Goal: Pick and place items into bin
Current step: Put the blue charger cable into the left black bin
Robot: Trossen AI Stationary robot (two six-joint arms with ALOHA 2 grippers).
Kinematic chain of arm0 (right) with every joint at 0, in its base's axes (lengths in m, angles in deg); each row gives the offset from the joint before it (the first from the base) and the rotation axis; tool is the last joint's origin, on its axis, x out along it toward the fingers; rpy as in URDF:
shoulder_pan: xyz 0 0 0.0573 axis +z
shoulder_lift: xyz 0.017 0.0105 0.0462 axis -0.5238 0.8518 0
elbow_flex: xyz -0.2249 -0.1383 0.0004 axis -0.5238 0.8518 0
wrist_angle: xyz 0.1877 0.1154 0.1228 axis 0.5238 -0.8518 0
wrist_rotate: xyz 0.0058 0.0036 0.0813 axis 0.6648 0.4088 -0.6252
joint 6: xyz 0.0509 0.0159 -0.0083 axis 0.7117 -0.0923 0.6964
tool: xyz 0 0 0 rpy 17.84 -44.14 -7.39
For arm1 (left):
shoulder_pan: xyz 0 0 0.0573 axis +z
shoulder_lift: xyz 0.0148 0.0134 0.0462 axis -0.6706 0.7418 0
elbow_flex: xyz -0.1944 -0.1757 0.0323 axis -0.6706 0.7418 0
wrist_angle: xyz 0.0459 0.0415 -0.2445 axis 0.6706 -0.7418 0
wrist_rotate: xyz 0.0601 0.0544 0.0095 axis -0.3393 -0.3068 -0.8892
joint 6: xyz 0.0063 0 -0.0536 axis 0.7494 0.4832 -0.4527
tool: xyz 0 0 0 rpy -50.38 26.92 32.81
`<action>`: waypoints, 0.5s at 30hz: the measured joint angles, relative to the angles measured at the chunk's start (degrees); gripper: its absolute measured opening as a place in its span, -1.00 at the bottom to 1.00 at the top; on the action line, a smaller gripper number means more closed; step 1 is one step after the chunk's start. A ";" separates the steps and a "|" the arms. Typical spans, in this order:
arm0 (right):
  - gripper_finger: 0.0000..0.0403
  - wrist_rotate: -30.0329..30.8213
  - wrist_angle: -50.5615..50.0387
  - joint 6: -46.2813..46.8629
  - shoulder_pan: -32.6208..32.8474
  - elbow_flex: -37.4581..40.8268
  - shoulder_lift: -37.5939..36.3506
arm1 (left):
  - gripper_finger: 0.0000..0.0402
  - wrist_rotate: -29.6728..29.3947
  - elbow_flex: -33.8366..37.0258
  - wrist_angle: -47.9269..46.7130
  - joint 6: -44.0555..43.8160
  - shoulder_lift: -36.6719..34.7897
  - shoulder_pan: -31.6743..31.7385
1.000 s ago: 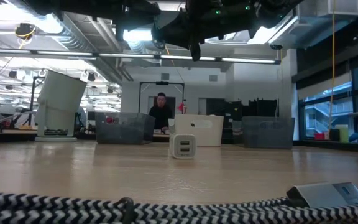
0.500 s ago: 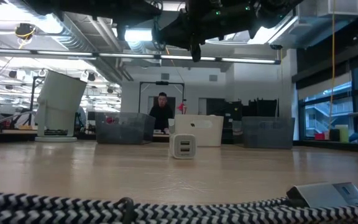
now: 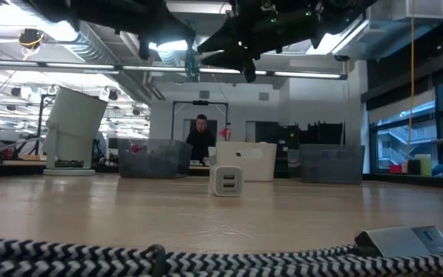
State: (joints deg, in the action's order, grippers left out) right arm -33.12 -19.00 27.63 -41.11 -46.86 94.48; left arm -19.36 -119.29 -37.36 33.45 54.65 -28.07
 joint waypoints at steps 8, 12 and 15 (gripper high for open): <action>-0.03 0.20 -17.47 0.36 -3.88 0.00 -4.64 | -0.98 -2.10 -5.38 -17.99 -3.86 -0.57 7.33; -0.04 0.18 -23.70 1.73 -4.98 0.00 -5.21 | -0.98 -5.11 -11.53 -32.01 -4.62 1.37 11.49; -0.07 0.20 -25.45 1.82 -5.16 0.00 -5.21 | -0.98 -5.92 -15.29 -37.46 -6.40 4.26 15.20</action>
State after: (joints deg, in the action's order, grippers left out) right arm -32.92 -44.46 29.44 -46.27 -46.86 89.27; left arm -25.28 -134.59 -74.82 27.05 58.91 -12.87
